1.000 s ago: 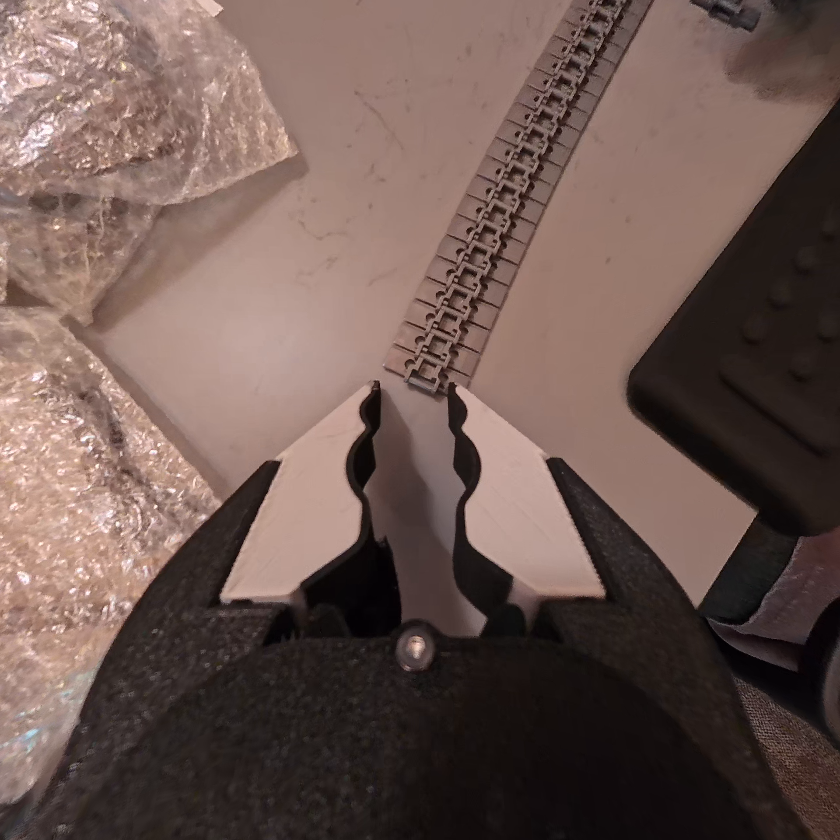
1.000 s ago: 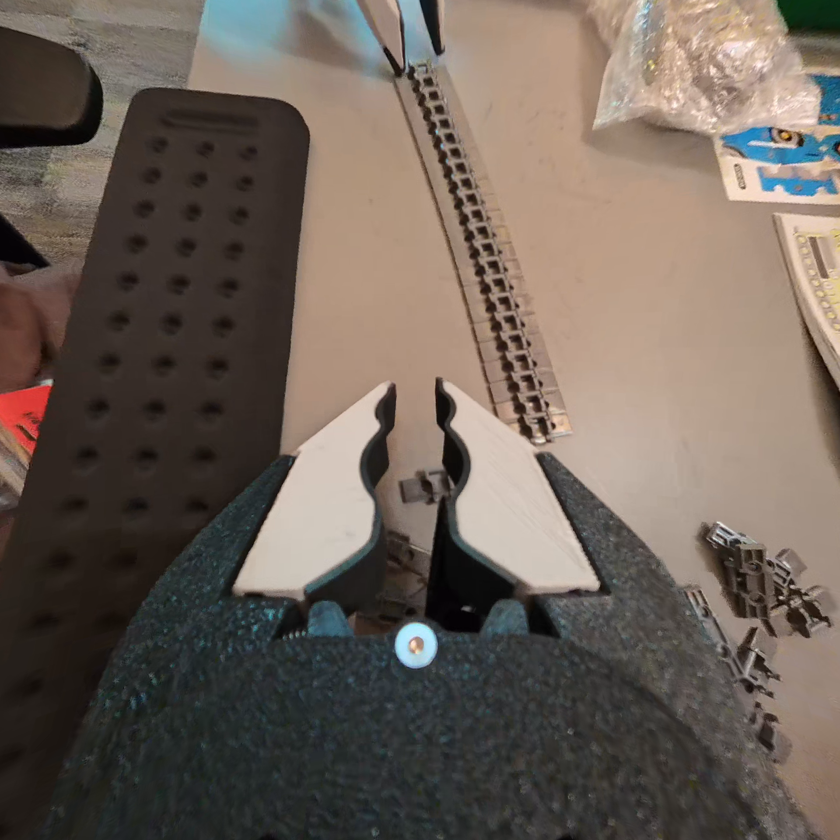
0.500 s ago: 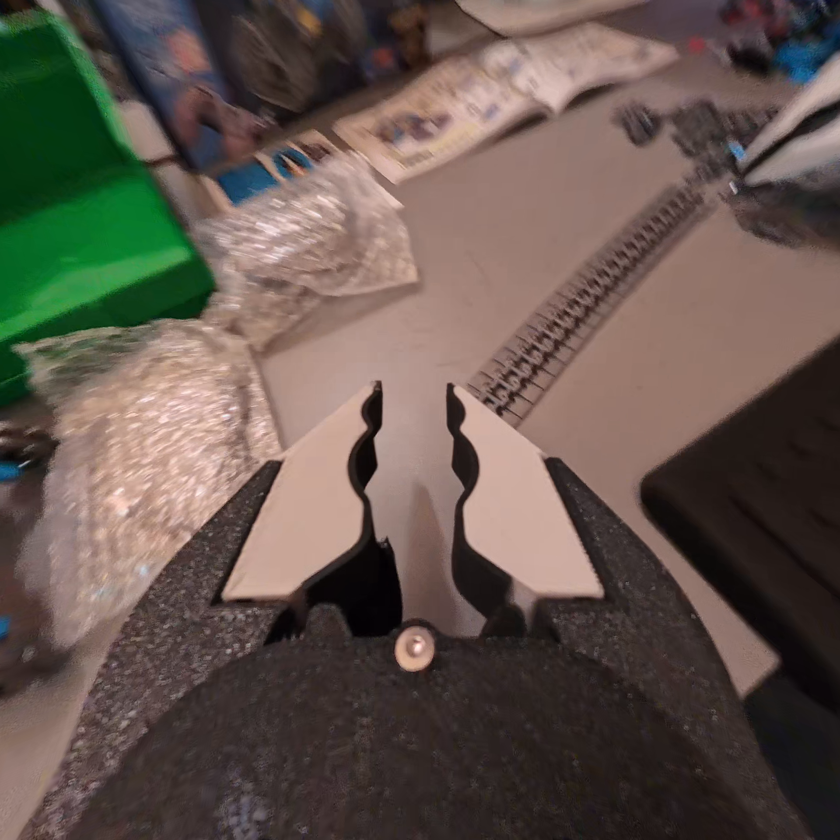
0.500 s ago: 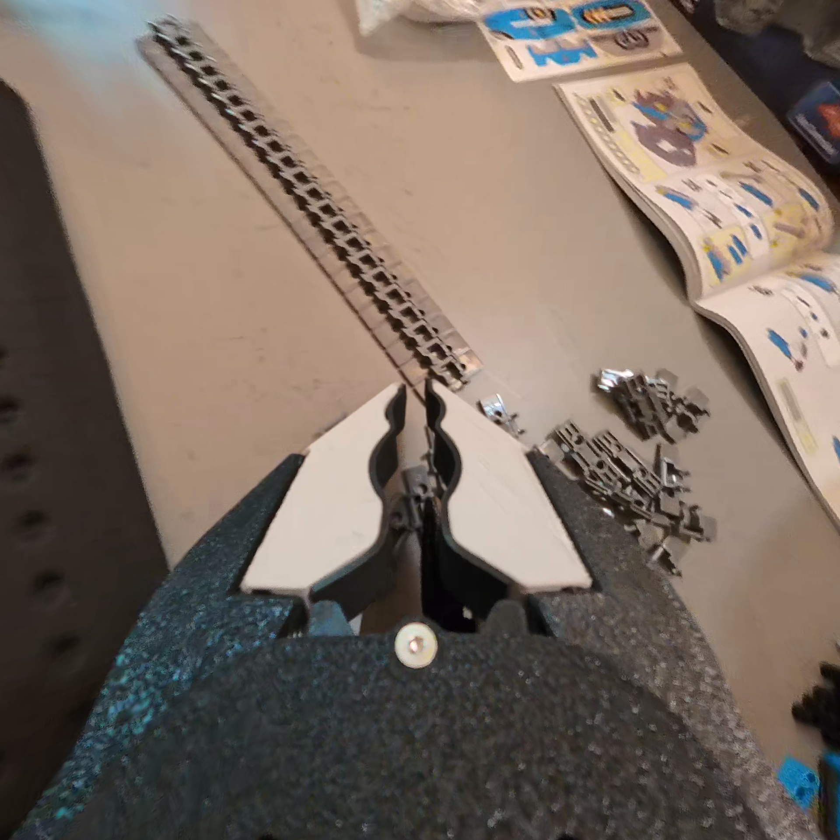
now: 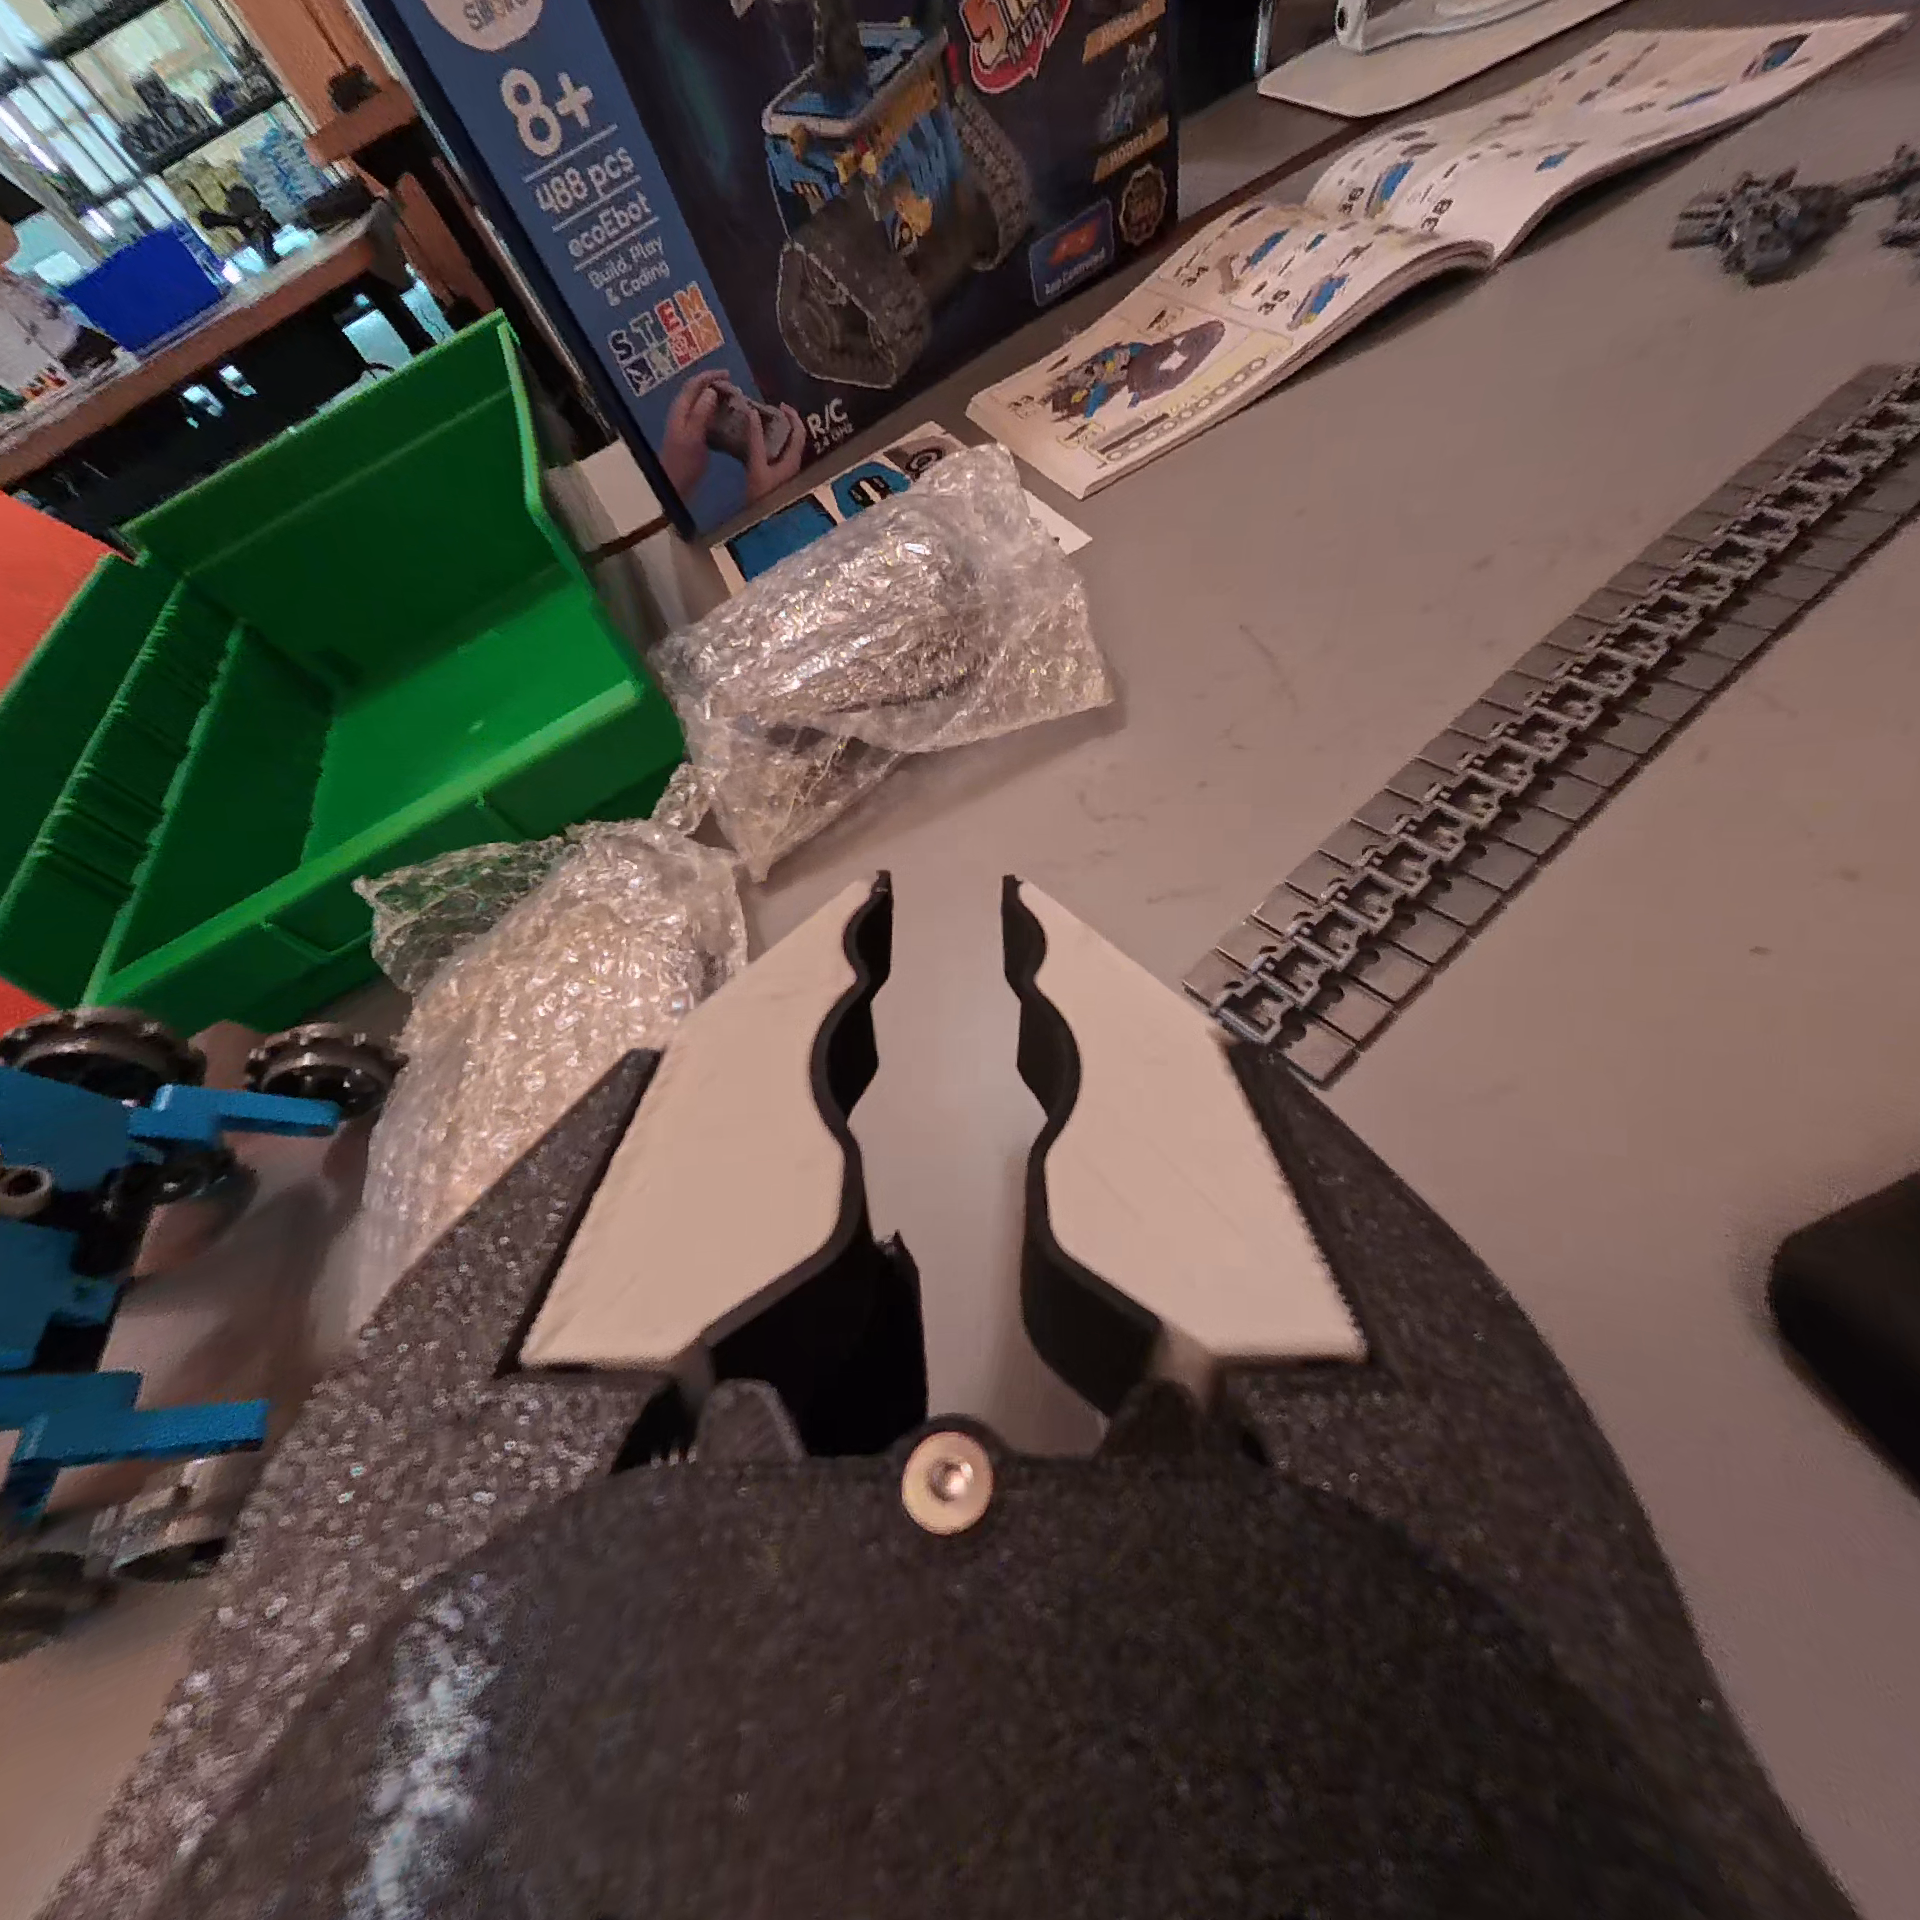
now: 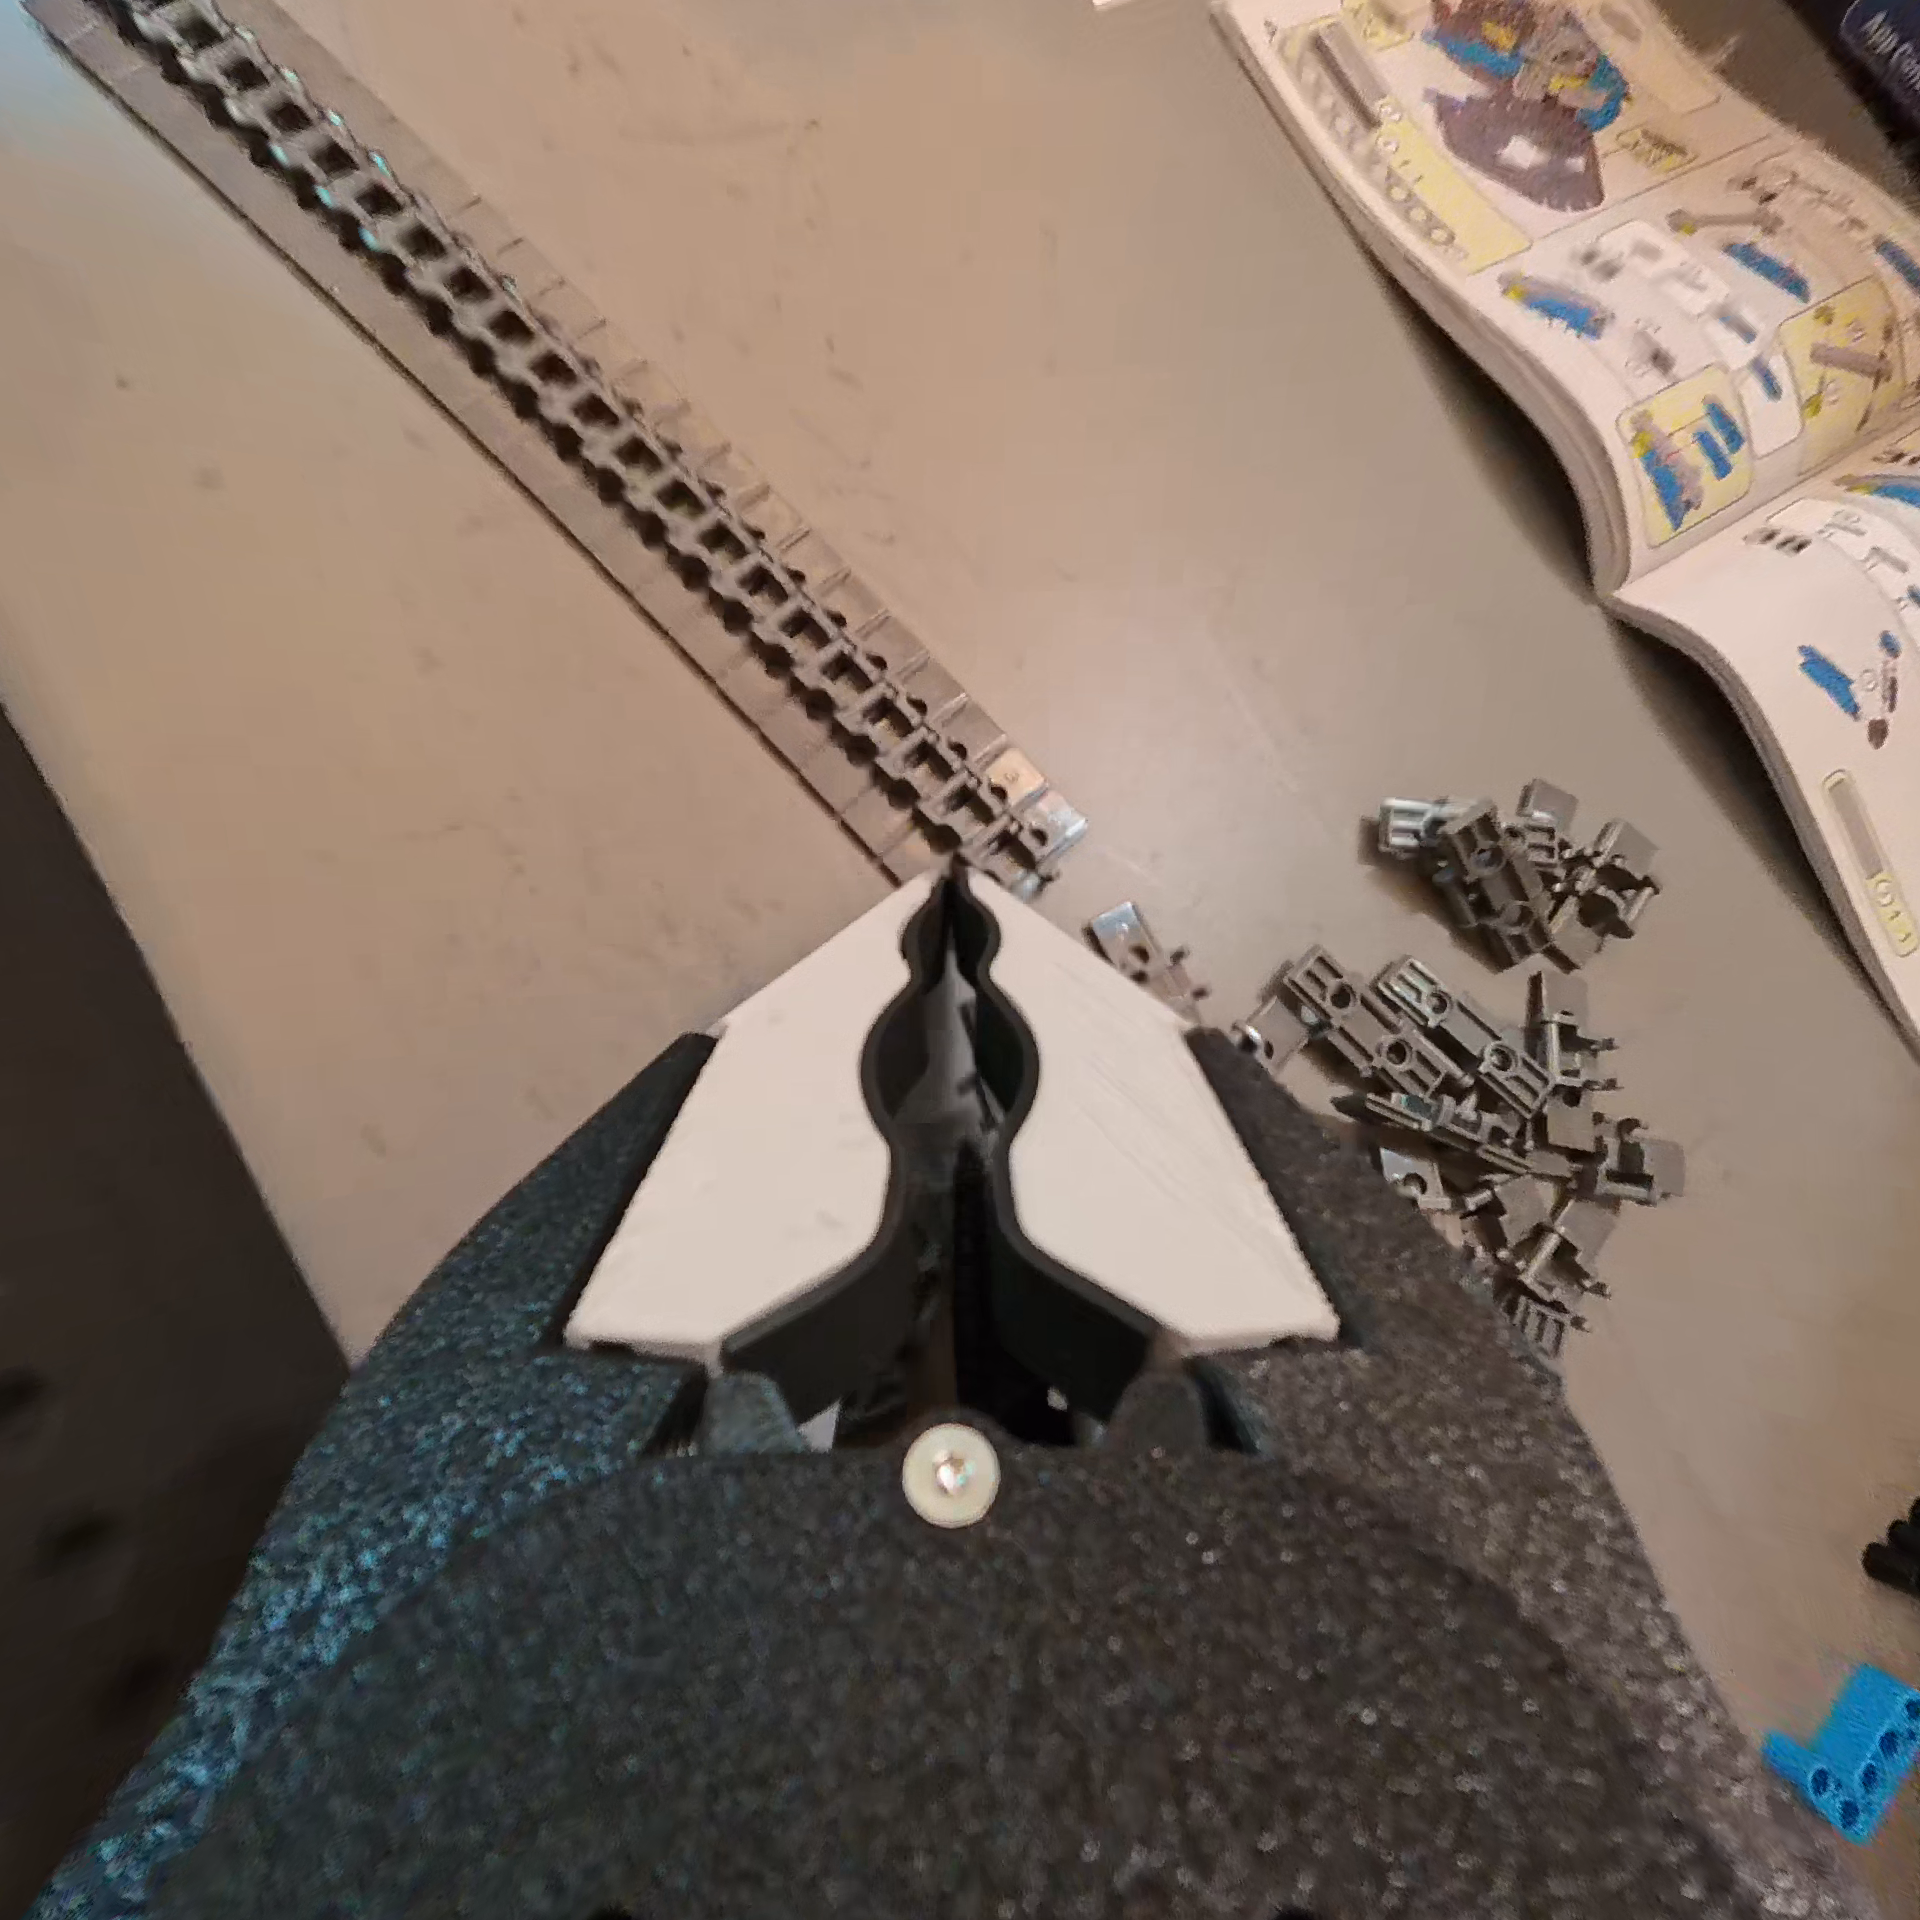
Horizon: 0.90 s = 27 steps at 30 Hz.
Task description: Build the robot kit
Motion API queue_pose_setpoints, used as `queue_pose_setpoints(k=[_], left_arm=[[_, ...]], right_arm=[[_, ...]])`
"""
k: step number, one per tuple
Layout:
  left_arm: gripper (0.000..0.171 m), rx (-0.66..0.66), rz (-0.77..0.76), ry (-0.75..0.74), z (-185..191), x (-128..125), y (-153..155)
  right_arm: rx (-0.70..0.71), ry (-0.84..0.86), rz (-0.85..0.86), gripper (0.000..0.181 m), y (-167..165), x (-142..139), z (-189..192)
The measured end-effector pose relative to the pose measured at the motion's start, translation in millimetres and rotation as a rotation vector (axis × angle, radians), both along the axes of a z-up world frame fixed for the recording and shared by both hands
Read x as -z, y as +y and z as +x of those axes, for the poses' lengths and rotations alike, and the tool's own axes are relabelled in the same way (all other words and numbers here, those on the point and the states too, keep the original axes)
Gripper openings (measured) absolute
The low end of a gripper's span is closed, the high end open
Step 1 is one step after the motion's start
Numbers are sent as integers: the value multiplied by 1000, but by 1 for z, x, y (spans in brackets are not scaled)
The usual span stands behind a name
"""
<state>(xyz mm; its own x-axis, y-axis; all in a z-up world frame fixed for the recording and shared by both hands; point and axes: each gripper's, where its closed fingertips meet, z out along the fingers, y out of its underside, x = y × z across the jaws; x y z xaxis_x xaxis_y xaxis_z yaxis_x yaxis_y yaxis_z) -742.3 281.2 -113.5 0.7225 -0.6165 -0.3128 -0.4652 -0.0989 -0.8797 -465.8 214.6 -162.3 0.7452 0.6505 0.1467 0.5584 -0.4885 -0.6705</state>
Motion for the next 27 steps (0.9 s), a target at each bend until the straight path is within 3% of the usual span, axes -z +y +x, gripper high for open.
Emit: queue_pose_setpoints(k=[27], left_arm=[[20,28,64,-15,3,-8,-3]], right_arm=[[-41,-54,19,0,-2,2,-20]])
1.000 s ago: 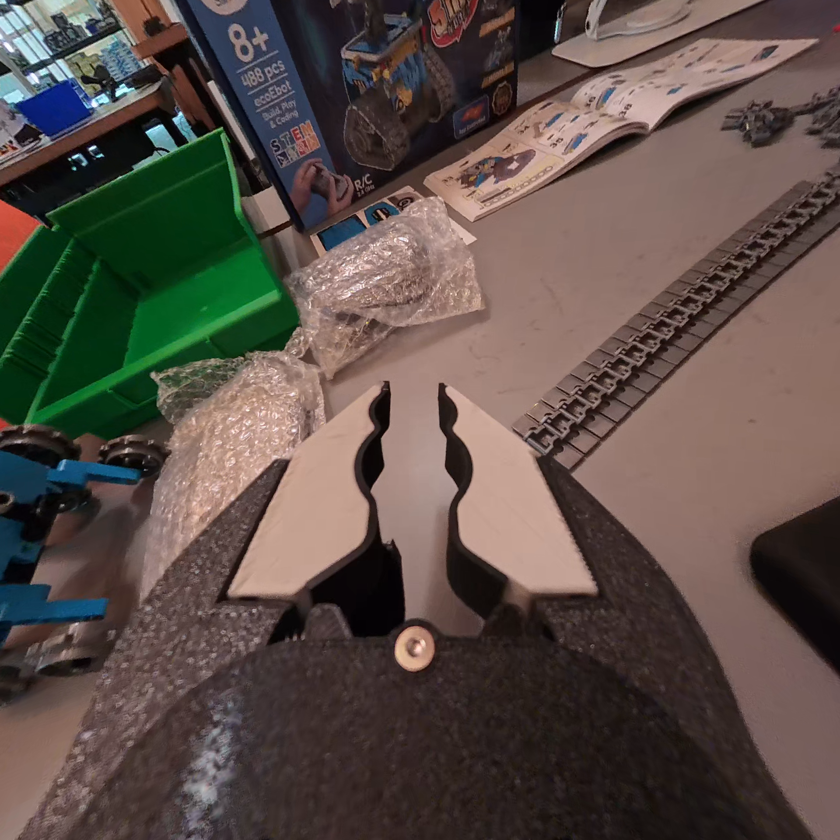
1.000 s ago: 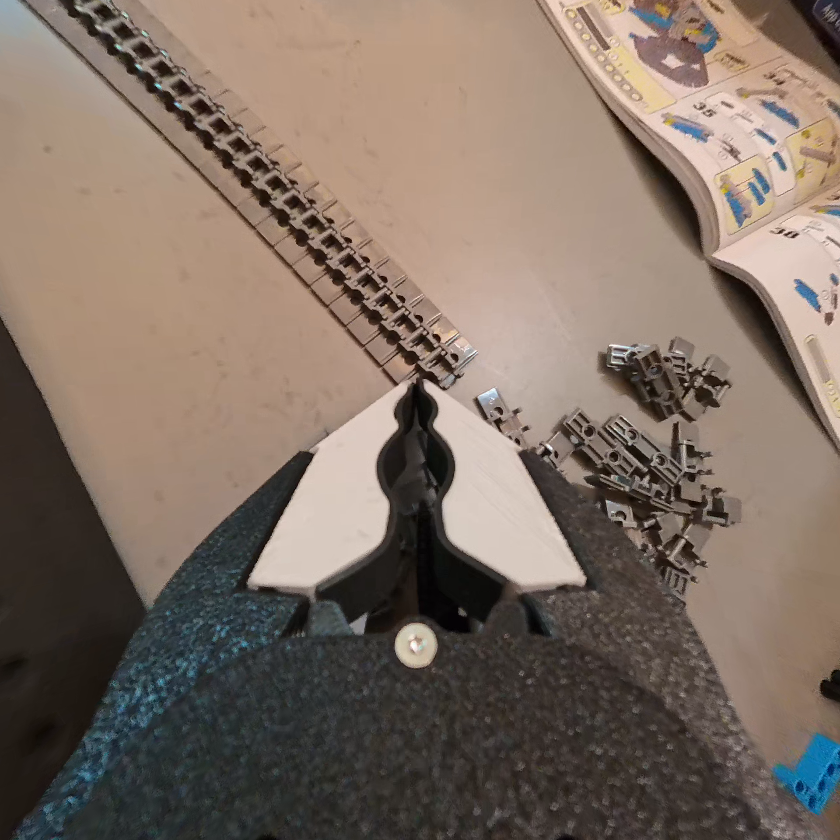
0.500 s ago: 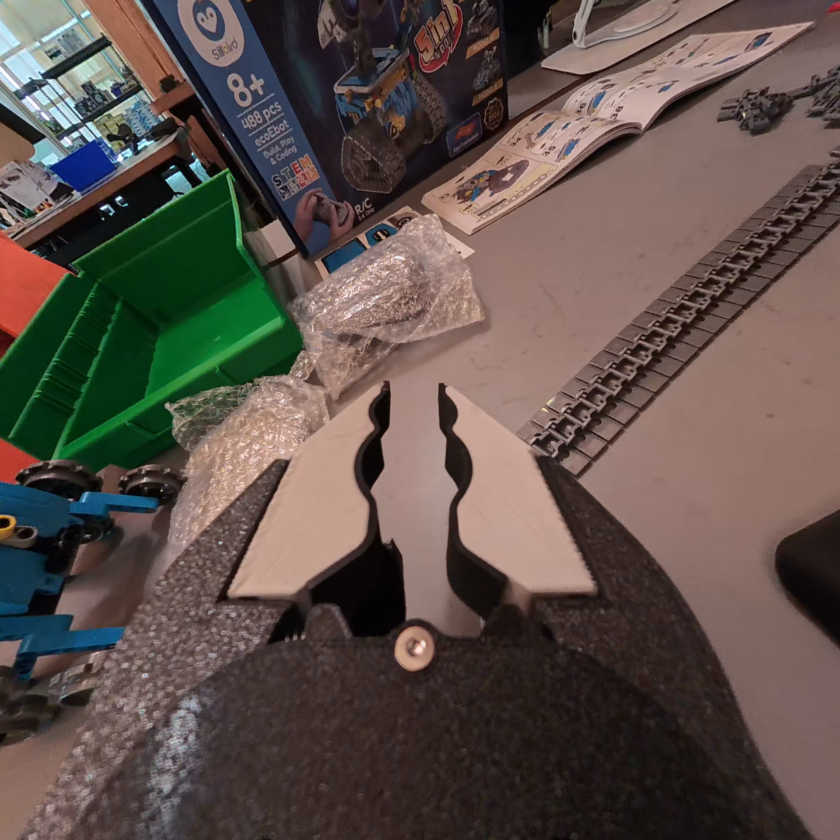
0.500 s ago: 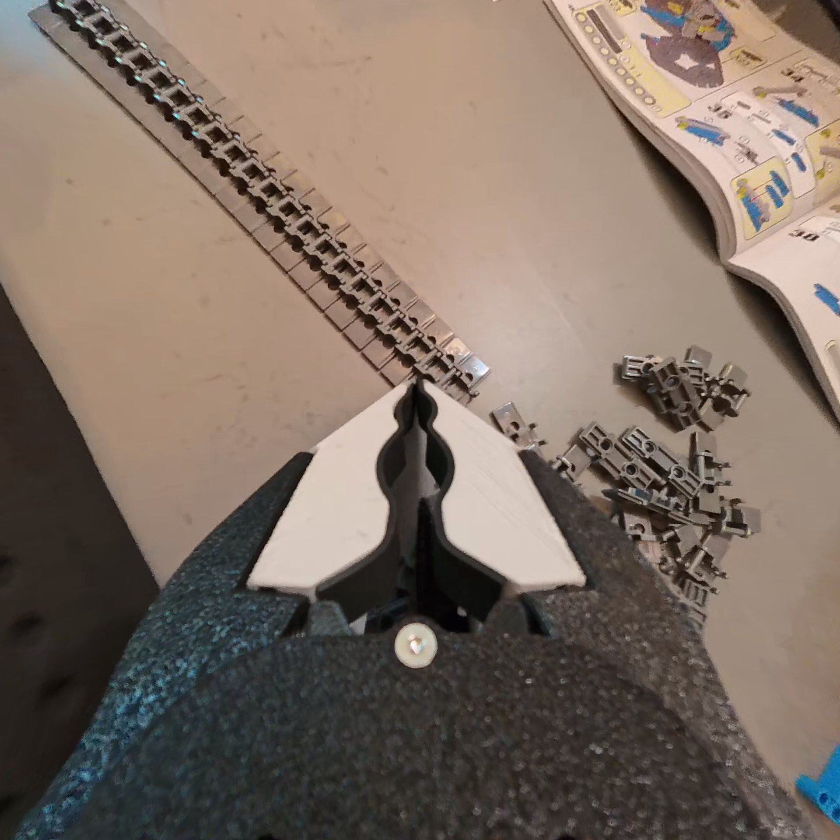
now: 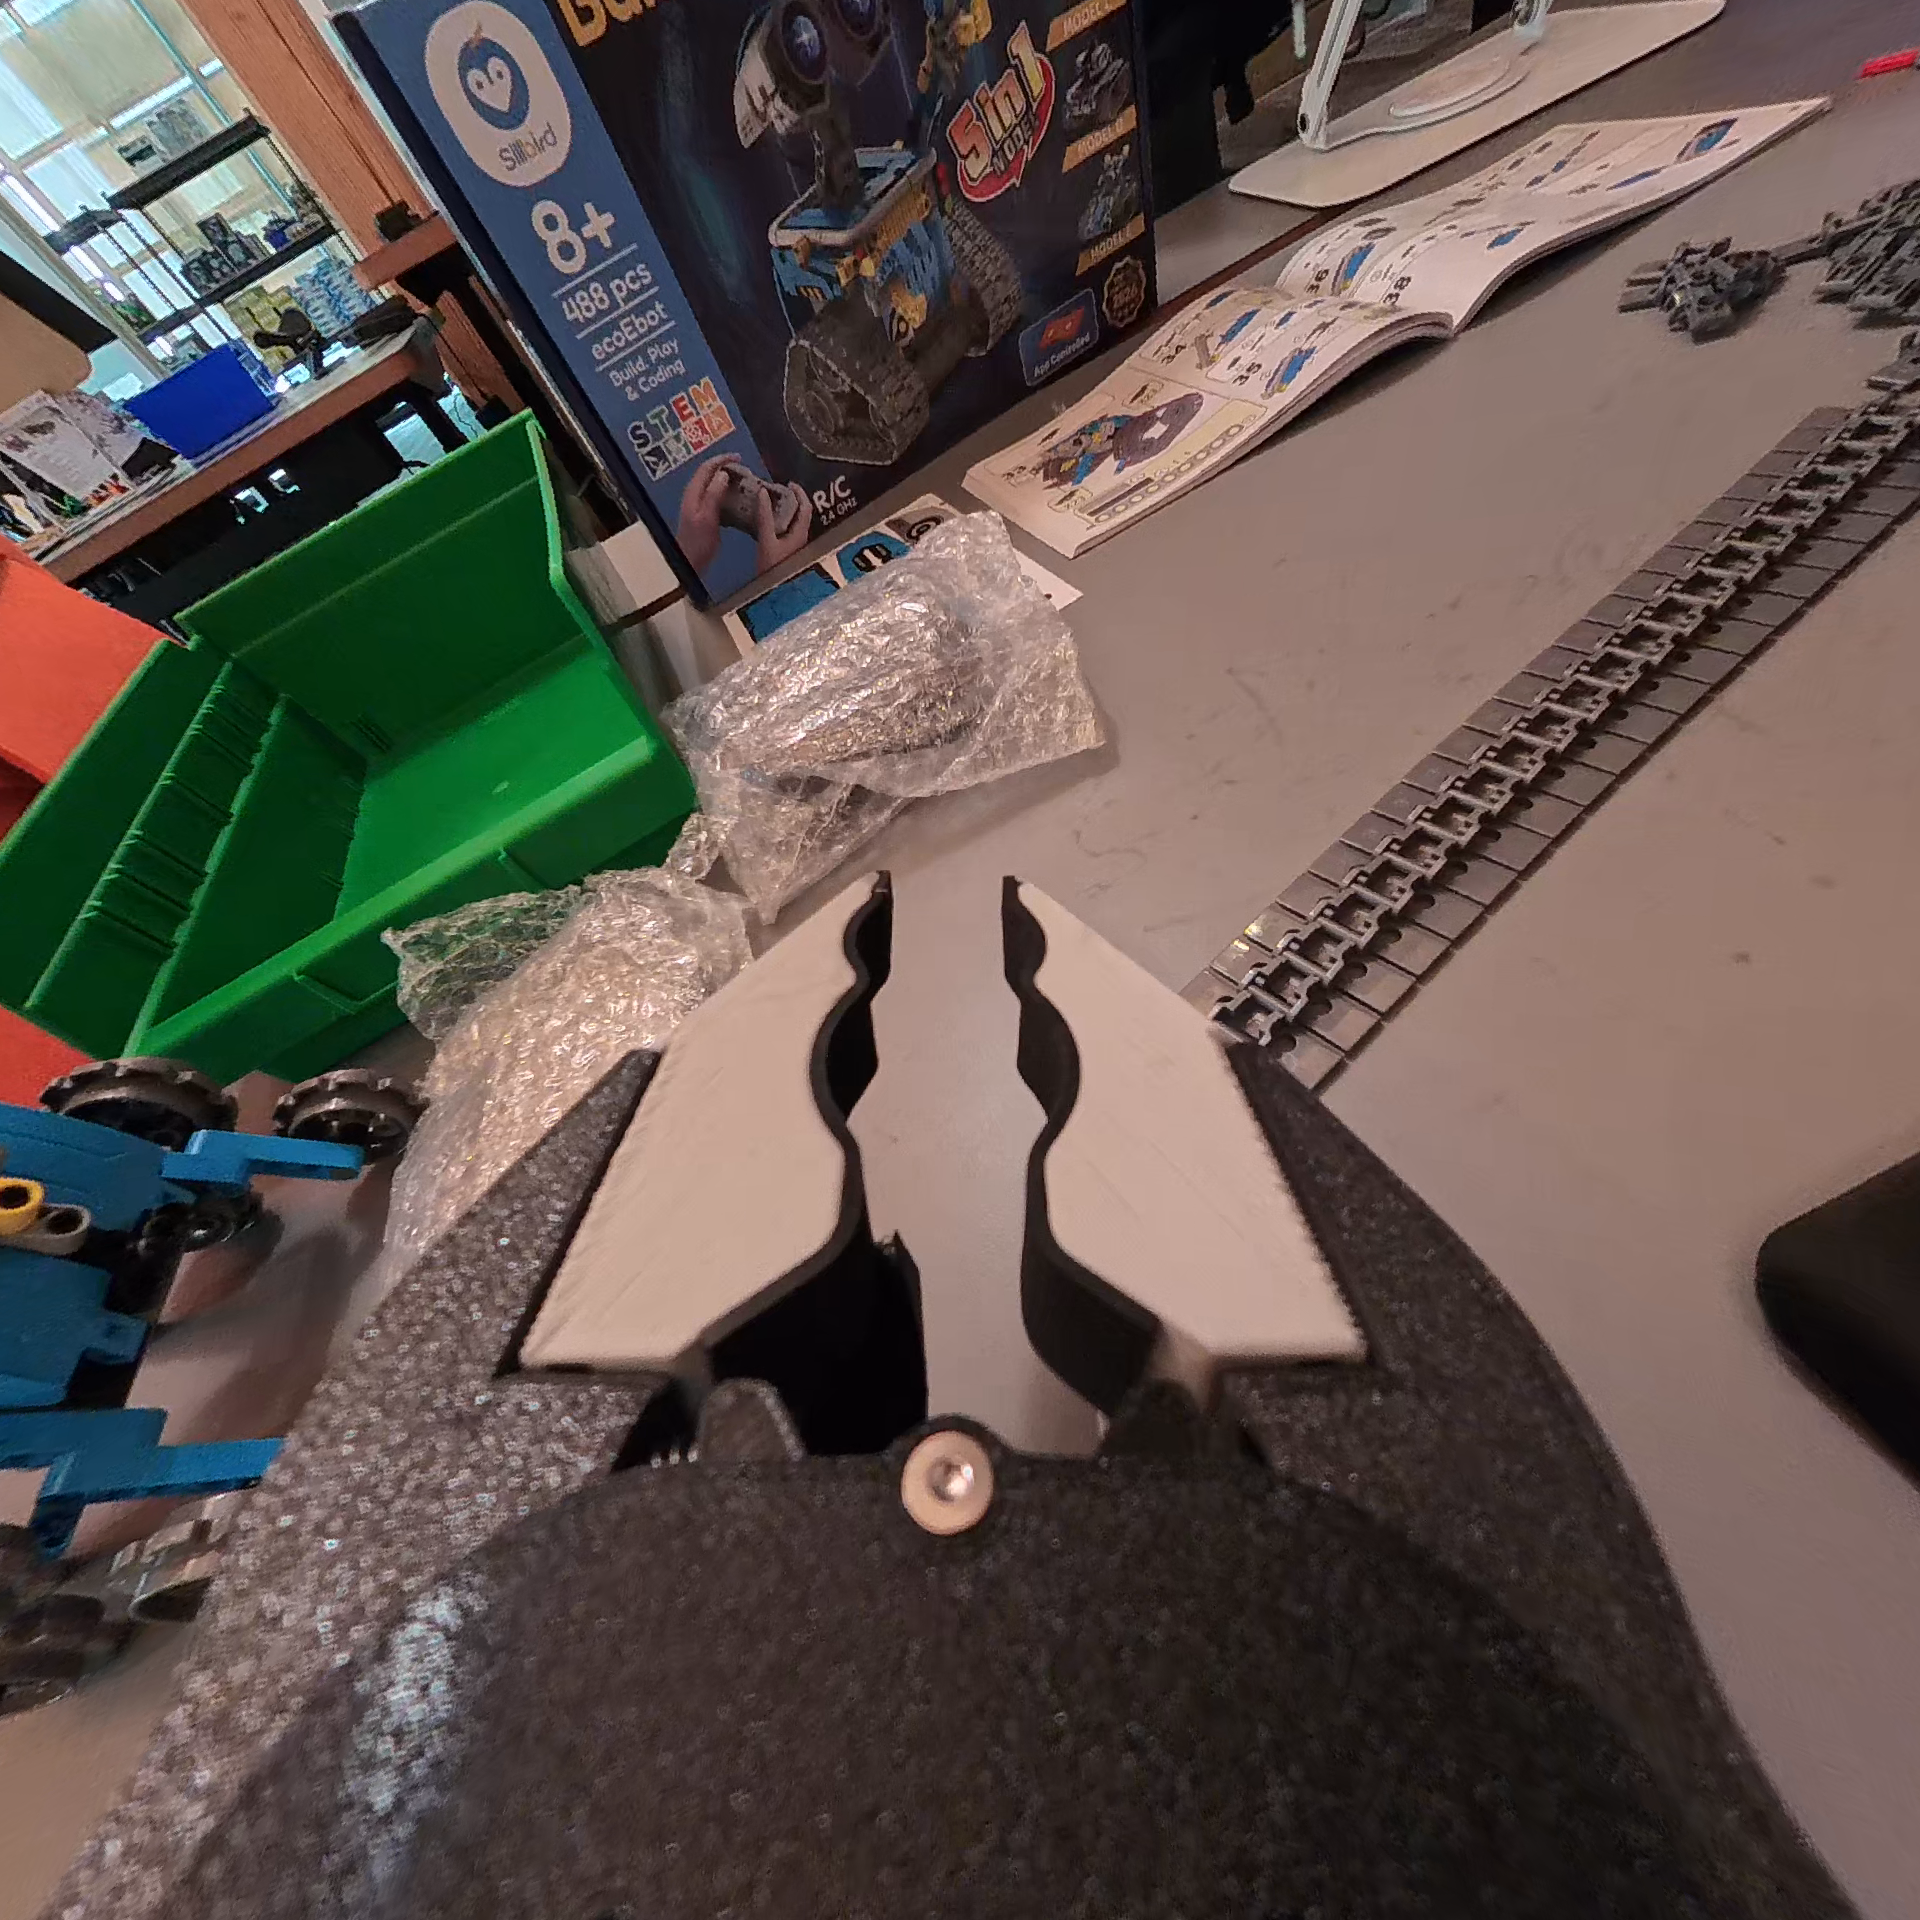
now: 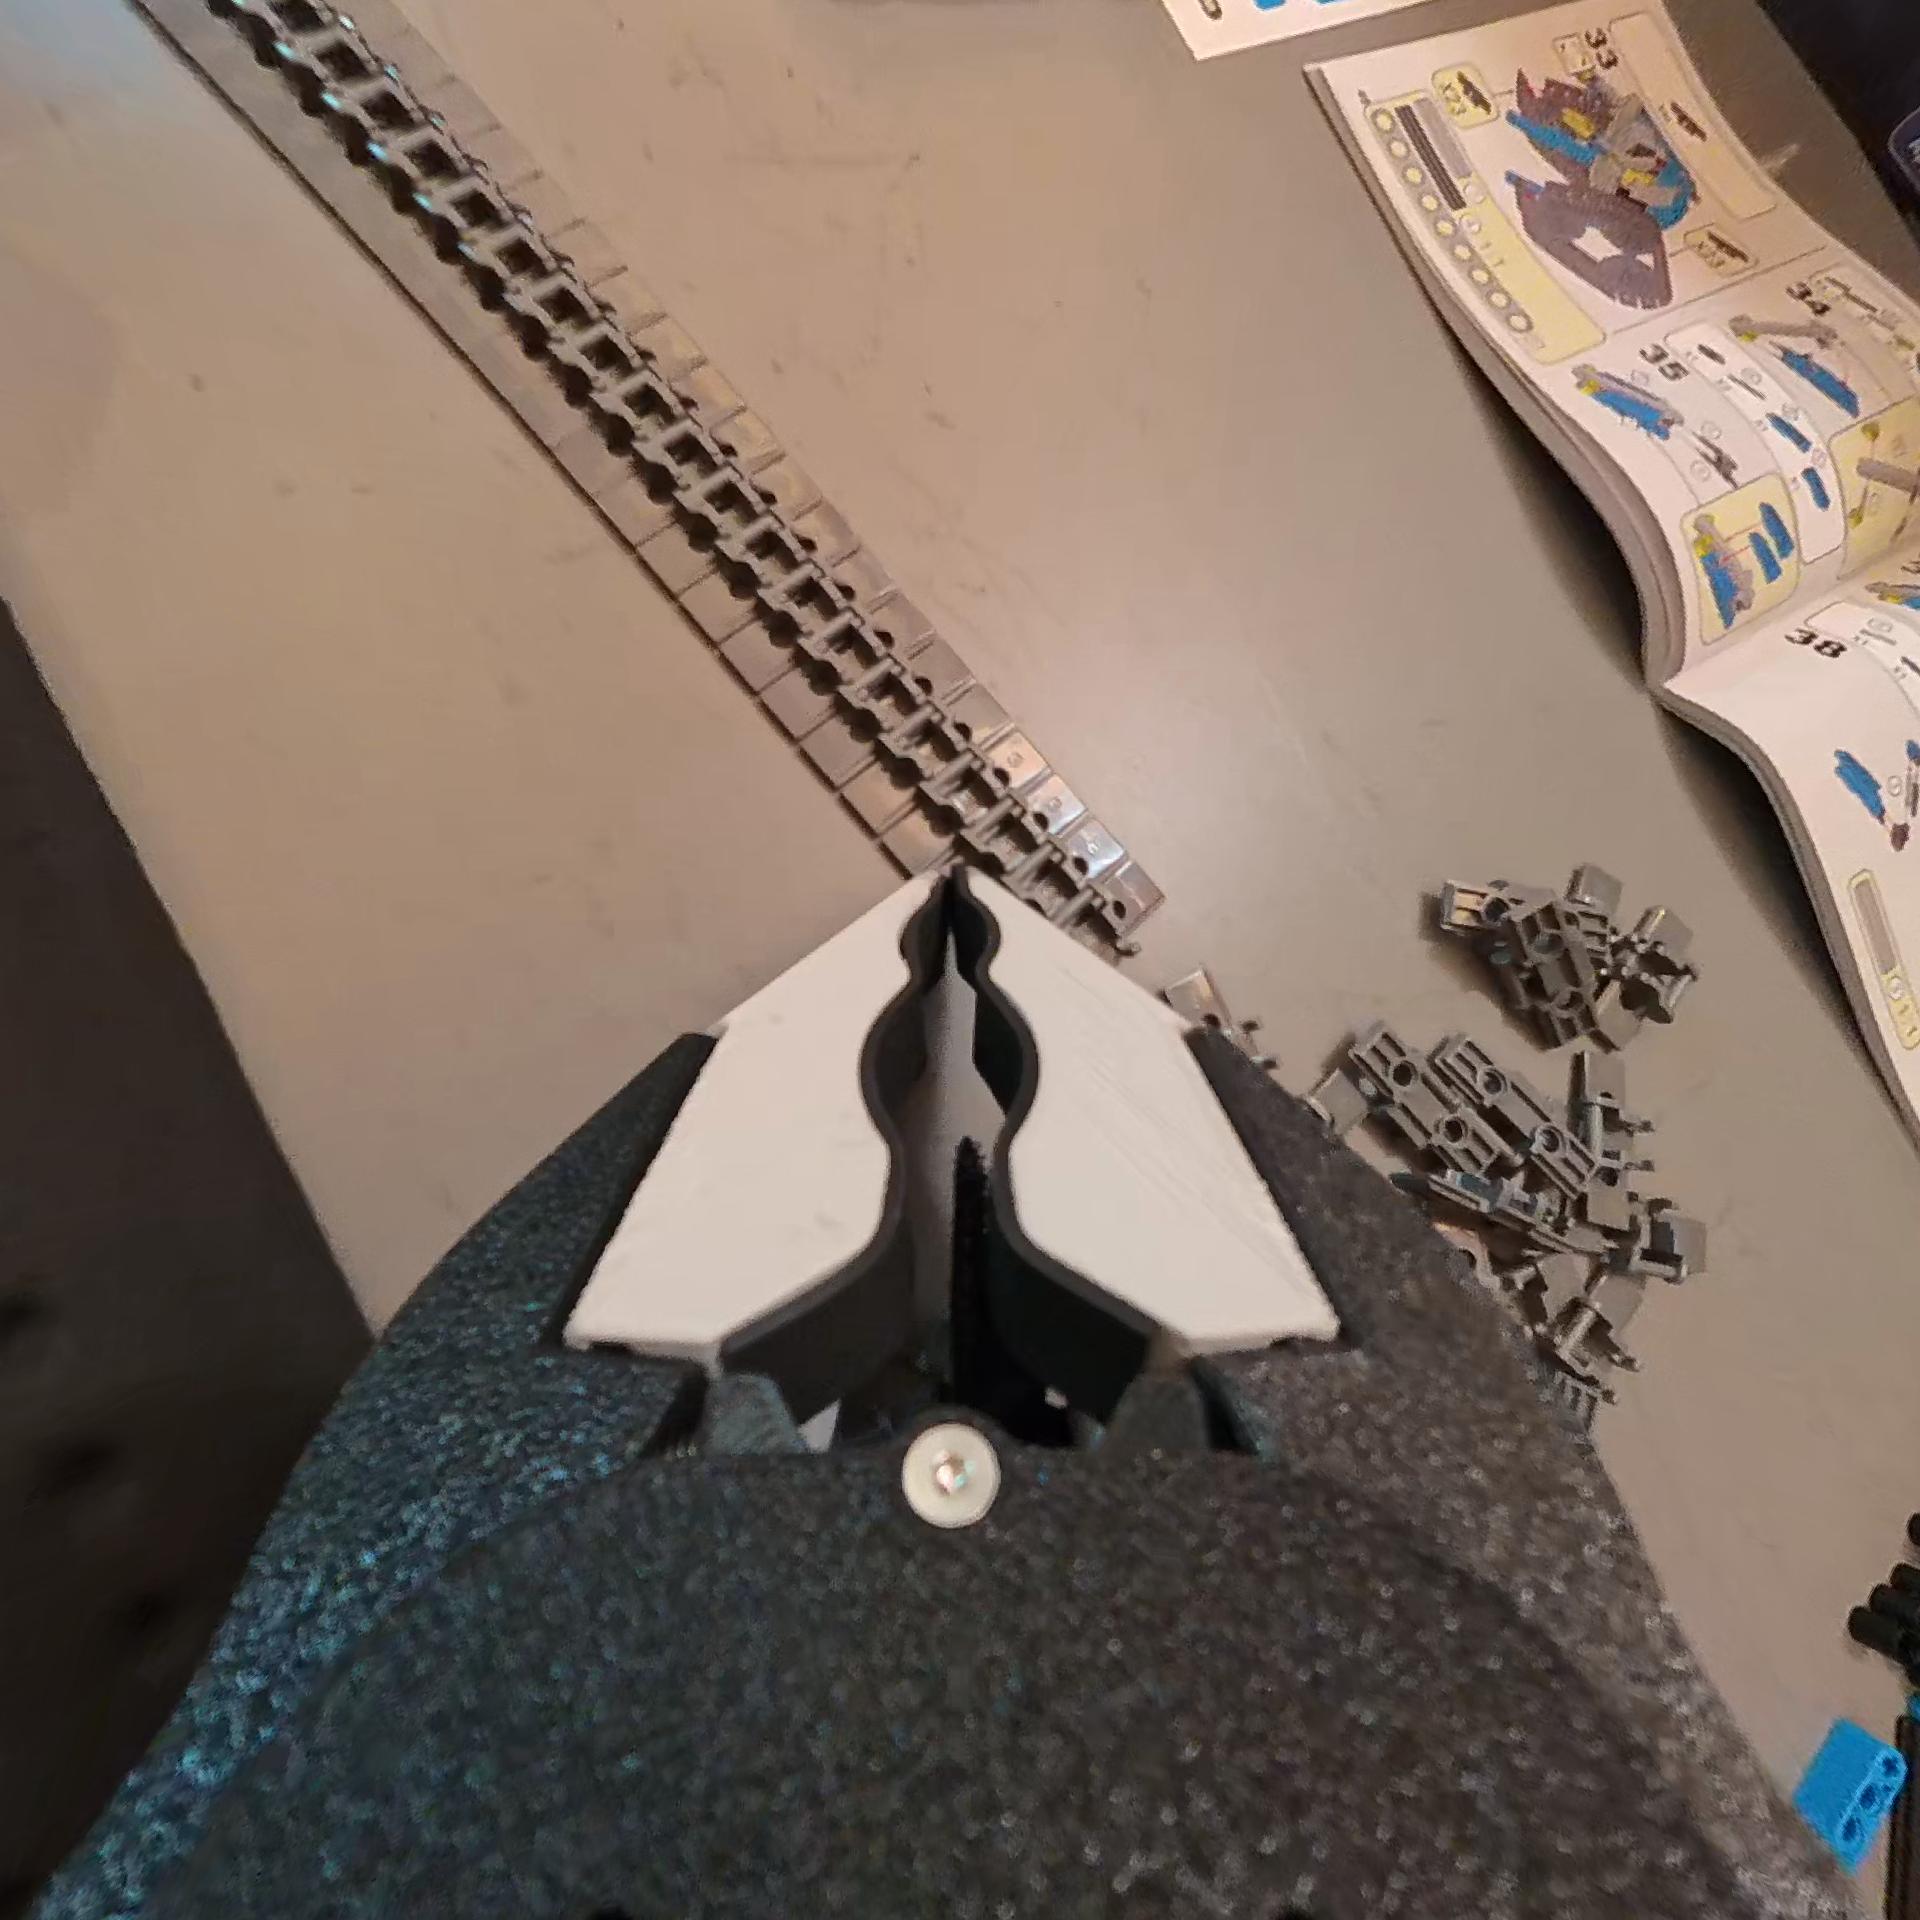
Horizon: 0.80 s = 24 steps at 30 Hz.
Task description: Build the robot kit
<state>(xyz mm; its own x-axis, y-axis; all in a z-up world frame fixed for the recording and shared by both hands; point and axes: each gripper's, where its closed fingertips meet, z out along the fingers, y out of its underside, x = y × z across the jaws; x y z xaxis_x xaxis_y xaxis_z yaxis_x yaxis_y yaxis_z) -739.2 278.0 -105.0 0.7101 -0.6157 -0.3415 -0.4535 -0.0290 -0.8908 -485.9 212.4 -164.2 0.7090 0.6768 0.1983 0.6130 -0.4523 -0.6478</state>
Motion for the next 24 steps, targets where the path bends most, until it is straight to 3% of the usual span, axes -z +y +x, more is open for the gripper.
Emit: queue_pose_setpoints(k=[24], left_arm=[[20,7,14,-6,0,-2,-2]], right_arm=[[-61,-6,-24,0,-1,5,-24]])
